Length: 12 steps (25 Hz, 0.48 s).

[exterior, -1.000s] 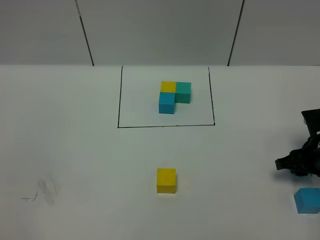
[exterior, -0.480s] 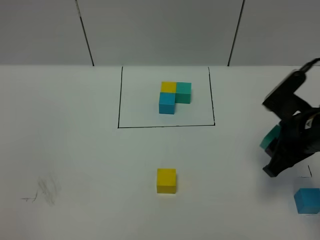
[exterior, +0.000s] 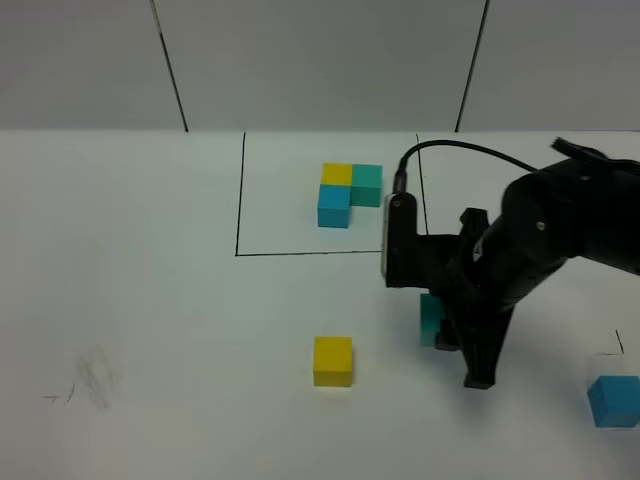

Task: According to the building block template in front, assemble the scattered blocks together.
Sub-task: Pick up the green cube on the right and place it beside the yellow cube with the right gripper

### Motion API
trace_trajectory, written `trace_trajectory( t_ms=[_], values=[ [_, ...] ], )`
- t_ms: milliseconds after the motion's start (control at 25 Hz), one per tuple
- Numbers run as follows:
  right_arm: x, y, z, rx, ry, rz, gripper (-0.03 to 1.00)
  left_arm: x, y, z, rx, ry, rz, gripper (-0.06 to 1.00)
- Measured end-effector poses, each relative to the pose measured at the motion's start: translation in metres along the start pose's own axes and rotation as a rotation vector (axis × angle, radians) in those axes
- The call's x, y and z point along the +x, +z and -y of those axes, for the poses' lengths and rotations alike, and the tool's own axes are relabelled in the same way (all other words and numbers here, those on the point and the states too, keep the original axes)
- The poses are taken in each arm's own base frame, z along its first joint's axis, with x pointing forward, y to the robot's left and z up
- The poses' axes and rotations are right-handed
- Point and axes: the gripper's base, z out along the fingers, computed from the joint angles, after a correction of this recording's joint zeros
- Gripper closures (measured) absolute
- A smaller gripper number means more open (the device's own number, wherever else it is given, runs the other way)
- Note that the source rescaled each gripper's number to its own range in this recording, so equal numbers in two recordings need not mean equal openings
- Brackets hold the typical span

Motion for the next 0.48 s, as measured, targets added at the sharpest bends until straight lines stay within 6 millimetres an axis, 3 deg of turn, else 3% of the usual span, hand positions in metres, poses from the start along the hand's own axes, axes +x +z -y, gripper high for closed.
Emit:
trace_trajectory(
  t_ms=[280,480],
  values=[
    [-0.033,0.031,-0.002,-0.066,-0.048,0.005,0.74,0.0,0.0,0.0,0.0,0.0,0.0,0.79],
    [-0.046,0.034,-0.013,-0.09,-0.065,0.023,0.74,0.0,0.0,-0.001,-0.012,0.005,0.001,0.79]
  ],
)
